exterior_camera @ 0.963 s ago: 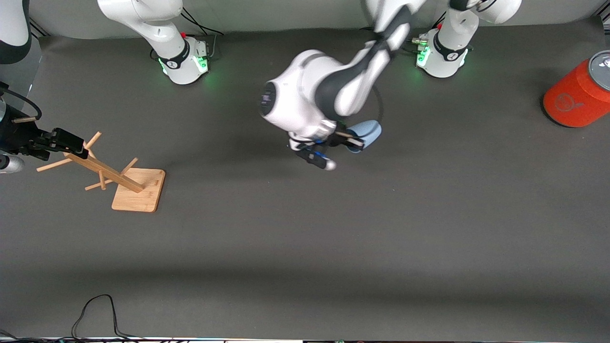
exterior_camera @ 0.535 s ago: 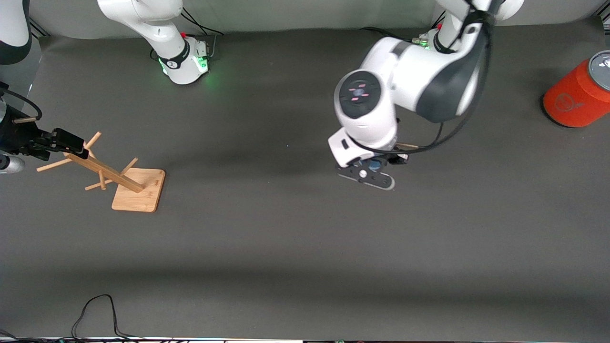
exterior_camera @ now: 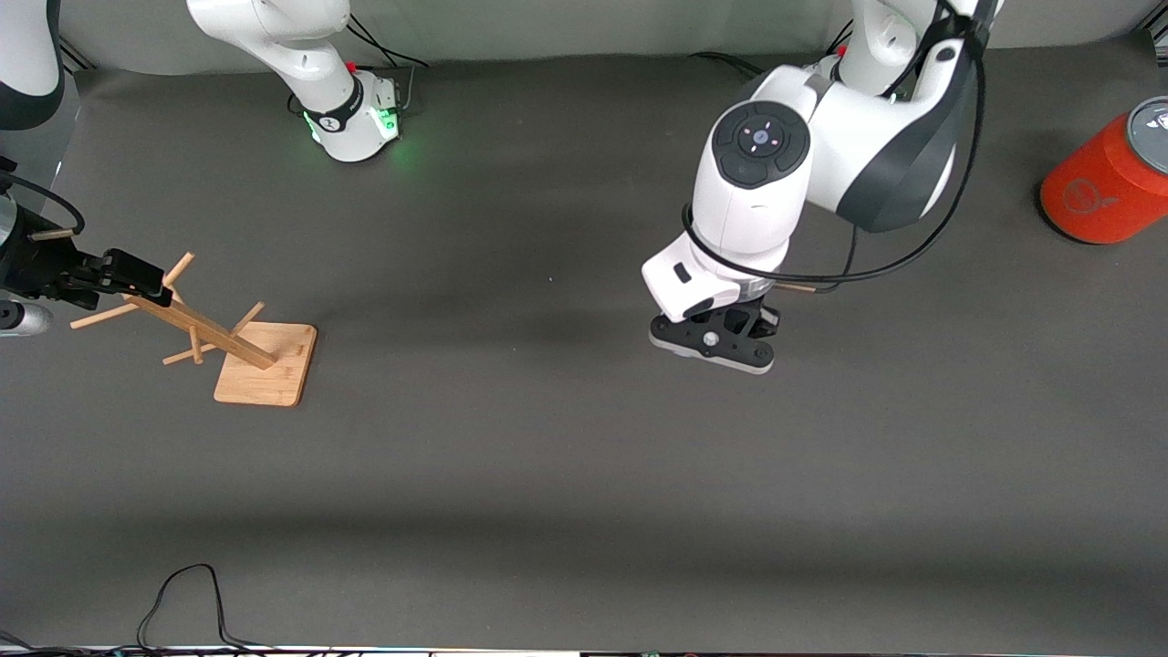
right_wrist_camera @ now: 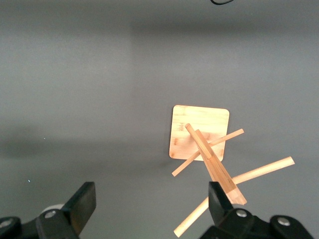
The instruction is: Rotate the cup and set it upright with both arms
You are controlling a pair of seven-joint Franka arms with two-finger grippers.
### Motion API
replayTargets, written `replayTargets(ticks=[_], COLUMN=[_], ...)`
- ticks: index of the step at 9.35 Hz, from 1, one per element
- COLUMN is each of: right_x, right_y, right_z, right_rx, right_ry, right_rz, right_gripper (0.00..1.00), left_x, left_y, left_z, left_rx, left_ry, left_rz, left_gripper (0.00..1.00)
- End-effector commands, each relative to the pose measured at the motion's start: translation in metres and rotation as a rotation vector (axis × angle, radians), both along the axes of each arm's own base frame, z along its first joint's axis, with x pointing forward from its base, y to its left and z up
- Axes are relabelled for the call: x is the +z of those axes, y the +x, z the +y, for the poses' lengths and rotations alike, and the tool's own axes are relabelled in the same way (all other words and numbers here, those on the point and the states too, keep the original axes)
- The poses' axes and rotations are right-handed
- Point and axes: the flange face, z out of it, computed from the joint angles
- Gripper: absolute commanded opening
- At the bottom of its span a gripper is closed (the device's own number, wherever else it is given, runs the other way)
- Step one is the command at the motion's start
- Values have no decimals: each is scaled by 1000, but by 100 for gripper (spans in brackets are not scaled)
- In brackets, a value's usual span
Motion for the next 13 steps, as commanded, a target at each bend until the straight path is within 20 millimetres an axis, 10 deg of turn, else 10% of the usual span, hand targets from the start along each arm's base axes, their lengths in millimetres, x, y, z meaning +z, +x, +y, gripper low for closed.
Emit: replayTargets(ticks=[1, 9, 13], right_x=[-1, -2, -2], right_y=[1, 2, 2], right_z=[-1, -1, -1], right_rx=[22, 22, 22], right_ry=[-8, -9, -9], right_rz=[-11, -12, -12], right_gripper=[100, 100, 100], left_x=[-41, -195, -228], left_y=[-25, -99, -117], left_z=[-4, -56, -75], left_rx=[99, 167, 232], left_ry=[-64, -73, -88], left_rz=[-38, -215, -257], left_gripper=[0, 0, 0])
